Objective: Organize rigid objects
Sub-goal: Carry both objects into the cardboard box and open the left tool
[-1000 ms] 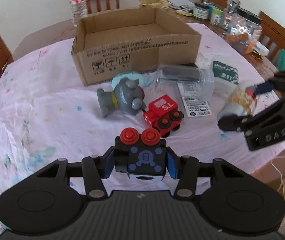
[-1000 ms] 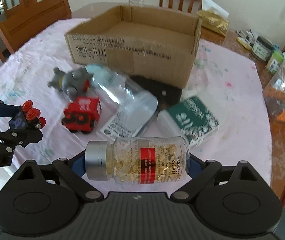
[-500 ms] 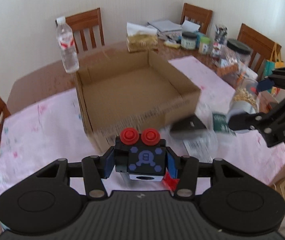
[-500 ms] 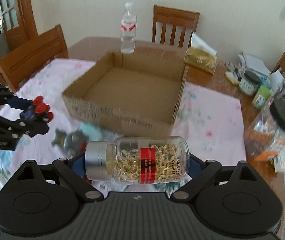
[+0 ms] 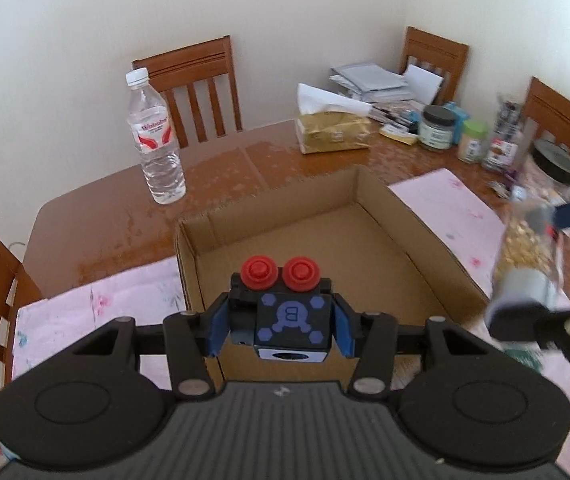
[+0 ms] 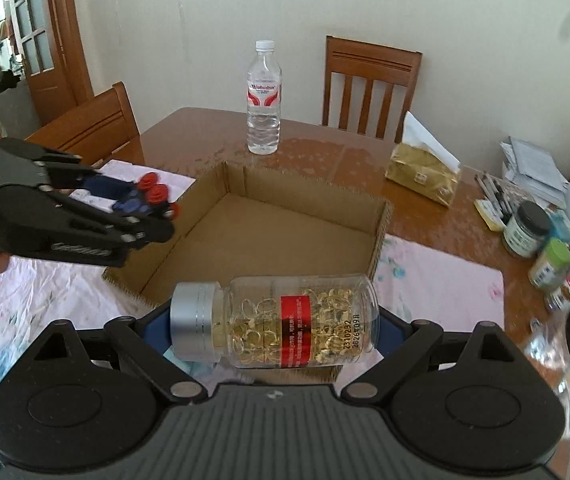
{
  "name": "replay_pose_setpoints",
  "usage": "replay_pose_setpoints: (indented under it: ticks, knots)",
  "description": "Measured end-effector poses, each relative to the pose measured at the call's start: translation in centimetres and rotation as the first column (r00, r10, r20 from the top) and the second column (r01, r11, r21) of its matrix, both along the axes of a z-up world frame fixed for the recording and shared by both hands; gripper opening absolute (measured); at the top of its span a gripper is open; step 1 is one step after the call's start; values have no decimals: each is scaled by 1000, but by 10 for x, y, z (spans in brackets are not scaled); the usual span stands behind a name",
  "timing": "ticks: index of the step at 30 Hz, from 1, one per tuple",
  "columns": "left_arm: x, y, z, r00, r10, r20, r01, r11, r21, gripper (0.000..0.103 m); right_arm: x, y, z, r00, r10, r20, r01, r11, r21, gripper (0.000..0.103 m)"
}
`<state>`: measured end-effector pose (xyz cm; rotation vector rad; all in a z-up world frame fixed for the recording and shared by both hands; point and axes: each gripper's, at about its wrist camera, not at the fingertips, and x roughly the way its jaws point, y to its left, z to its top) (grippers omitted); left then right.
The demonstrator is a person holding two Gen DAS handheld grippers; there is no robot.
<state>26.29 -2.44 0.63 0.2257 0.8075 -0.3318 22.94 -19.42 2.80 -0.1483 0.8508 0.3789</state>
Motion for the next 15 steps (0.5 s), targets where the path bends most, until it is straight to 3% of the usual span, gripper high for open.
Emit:
replay_pose_setpoints:
  ticks: [7, 12, 14, 15]
  knots:
    - [60, -5, -31, 997, 63, -49, -62, 998, 31, 51, 34, -2, -9, 1000, -2, -16, 2, 1000, 15, 97]
    - [90, 1, -46, 992, 119, -38, -118, 992, 36, 51, 48, -6, -13, 1000, -18, -16, 18, 1000, 5, 97]
    - [101, 5, -51, 986, 163, -22, -162, 986, 29, 61, 53, -8, -15, 999, -30, -22, 30, 1000, 6, 97]
    - [104, 7, -51, 984, 176, -13, -175, 984, 25, 74, 55, -9, -16, 999, -36, -27, 36, 999, 9, 97]
